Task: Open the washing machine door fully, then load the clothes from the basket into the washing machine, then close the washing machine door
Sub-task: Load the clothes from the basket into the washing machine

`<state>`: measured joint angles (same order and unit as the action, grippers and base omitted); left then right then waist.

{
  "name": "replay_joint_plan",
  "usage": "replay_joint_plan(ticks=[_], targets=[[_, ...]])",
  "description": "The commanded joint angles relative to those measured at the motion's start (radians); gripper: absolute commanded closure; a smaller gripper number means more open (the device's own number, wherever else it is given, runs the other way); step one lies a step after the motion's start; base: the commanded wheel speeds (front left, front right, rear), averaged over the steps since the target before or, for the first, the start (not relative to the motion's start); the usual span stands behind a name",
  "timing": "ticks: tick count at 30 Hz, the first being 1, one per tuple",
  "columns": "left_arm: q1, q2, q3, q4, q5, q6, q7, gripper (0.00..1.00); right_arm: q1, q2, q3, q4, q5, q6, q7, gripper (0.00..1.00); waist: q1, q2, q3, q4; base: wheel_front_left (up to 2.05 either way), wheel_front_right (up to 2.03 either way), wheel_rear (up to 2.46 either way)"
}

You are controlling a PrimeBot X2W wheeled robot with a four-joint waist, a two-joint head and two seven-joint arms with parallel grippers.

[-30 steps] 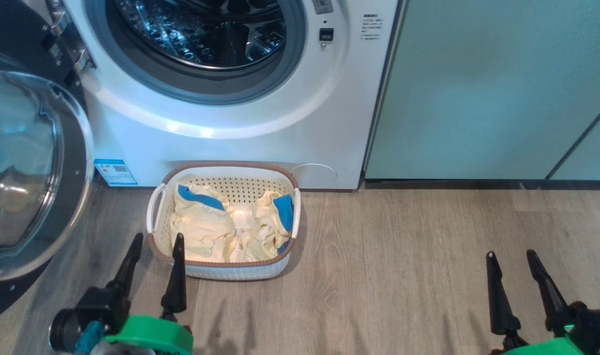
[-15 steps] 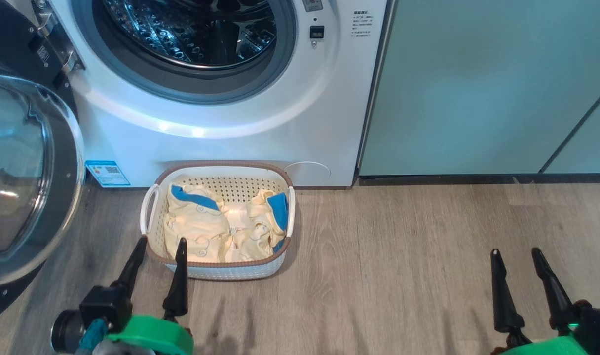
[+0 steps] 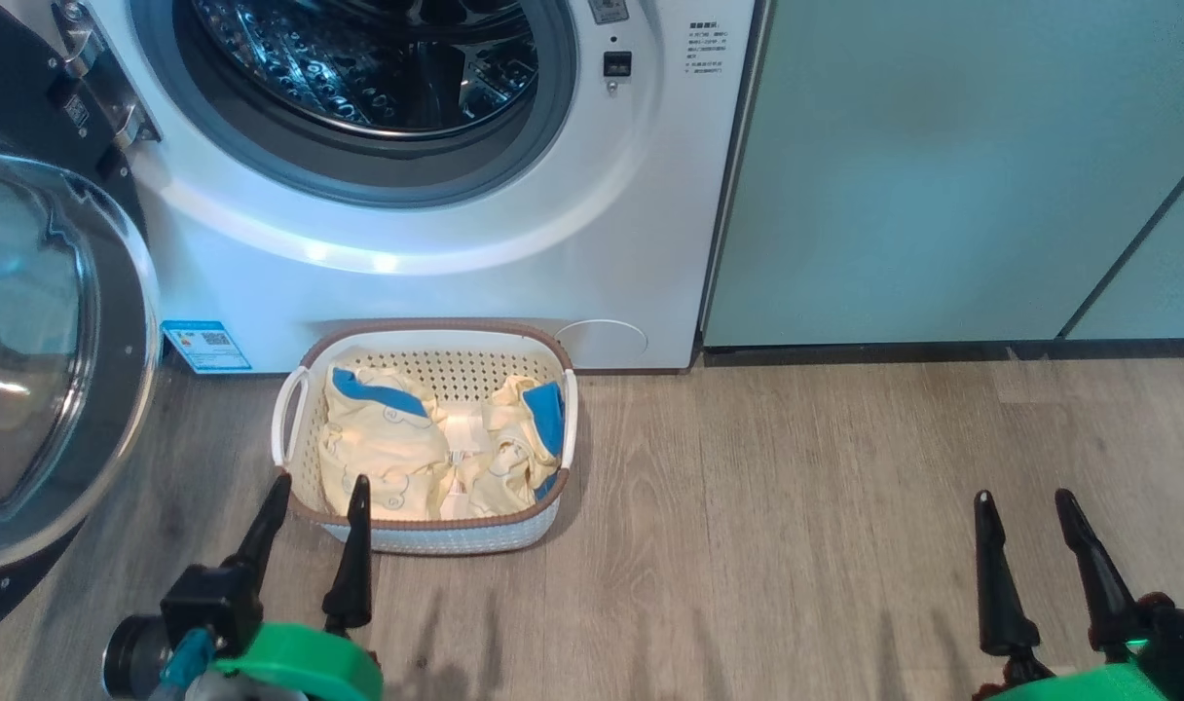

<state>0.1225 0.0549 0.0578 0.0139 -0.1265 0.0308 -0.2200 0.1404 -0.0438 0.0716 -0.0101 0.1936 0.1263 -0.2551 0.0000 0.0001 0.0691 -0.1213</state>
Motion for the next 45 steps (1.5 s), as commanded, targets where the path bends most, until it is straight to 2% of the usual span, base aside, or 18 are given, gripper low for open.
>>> replay_joint_plan(ticks=[1, 12, 30, 45], targets=[[-0.040, 0.016, 0.025, -0.031, -0.004, 0.006, -0.005, 0.00, -0.023, -0.006, 0.018, -0.034, 0.002, 0.004, -0.007, 0.00, 0.0000, -0.0001, 0.002, 0.000, 0.00, 0.00, 0.00], [-0.043, 0.022, 0.017, -0.033, -0.007, 0.011, -0.010, 0.00, -0.027, -0.006, 0.018, -0.037, 0.008, 0.004, -0.007, 0.00, 0.0000, -0.0001, 0.010, -0.002, 0.51, -0.51, 0.00], [-0.056, 0.036, -0.003, -0.039, -0.014, 0.009, -0.020, 0.00, -0.039, -0.006, 0.018, -0.039, 0.016, 0.004, -0.007, 0.00, 0.0000, -0.0001, 0.028, 0.000, 1.59, -1.59, 0.00], [-0.059, 0.041, -0.022, -0.035, -0.022, 0.011, -0.020, 0.00, -0.040, -0.006, 0.019, -0.034, 0.019, 0.004, -0.007, 0.00, 0.0000, -0.0001, 0.029, 0.004, 0.12, -0.12, 0.00]])
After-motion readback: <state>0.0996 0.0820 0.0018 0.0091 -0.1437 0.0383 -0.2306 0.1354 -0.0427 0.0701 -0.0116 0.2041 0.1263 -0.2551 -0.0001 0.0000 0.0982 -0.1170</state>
